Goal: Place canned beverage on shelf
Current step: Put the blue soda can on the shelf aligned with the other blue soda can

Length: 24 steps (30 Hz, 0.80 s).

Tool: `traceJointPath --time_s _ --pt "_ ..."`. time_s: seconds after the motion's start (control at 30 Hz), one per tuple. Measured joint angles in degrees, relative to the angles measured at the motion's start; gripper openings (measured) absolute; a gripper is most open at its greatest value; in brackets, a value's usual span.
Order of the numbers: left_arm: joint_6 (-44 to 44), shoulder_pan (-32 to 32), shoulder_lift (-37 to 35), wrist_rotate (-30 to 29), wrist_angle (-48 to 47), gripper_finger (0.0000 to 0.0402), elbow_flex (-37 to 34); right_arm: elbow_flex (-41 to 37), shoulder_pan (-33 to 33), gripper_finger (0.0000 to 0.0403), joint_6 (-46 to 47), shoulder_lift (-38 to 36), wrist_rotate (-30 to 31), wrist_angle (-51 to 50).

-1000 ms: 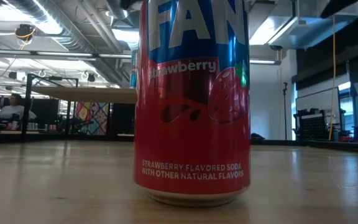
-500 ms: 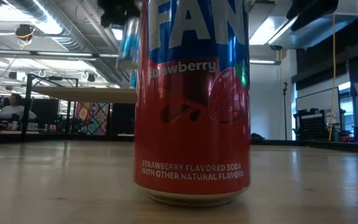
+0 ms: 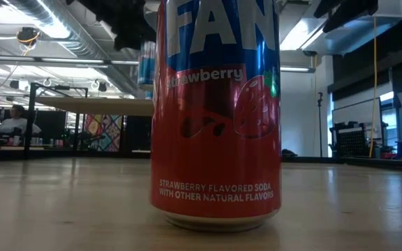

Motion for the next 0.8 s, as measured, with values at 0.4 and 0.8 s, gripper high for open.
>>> traceJointPath --time_s 0.4,0.8 --pt "0.56 2.67 4.31 2.51 0.96 0.0203 -0.04 0.0 0.0 0.0319 -1.4 0.0 2.56 -0.33" --pt "0.65 2.56 4.64 -0.41 1.28 0.0272 -0.04 0.0 0.0 0.0319 -2.27 0.0 3.47 -0.31"
